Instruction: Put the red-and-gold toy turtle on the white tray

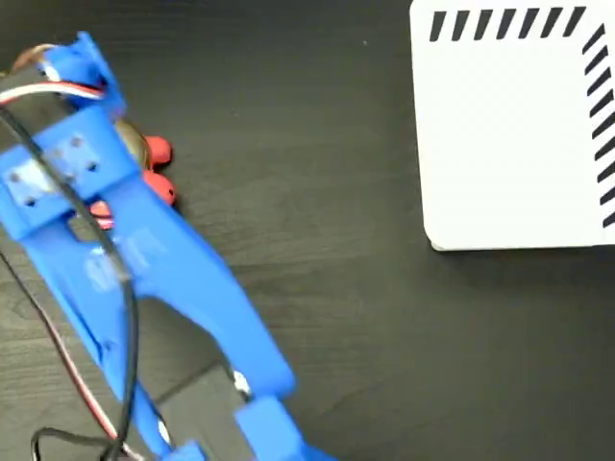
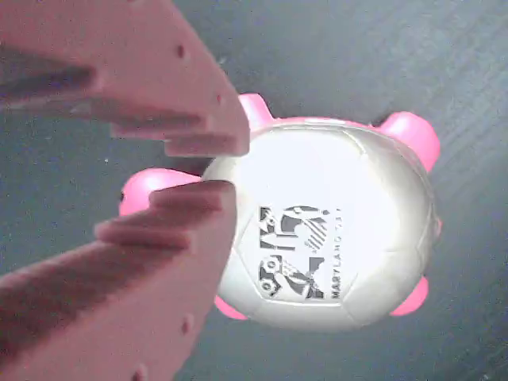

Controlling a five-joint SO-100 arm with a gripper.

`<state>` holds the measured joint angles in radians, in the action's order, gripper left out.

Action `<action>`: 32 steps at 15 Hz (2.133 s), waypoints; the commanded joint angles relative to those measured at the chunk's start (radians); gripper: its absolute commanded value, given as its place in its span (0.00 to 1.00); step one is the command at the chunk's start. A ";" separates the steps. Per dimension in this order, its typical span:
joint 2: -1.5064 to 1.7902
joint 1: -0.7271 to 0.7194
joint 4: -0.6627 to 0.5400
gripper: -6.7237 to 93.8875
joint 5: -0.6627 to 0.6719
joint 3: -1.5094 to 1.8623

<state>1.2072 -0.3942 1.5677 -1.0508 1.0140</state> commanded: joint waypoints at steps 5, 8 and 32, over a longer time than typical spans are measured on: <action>-0.011 -0.037 0.025 0.39 -0.037 -0.071; -0.021 -0.063 0.046 0.54 -0.060 -0.077; -0.362 -0.054 0.086 0.71 -0.051 -0.310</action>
<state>0.8069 -0.4372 1.6383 -1.0953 0.7440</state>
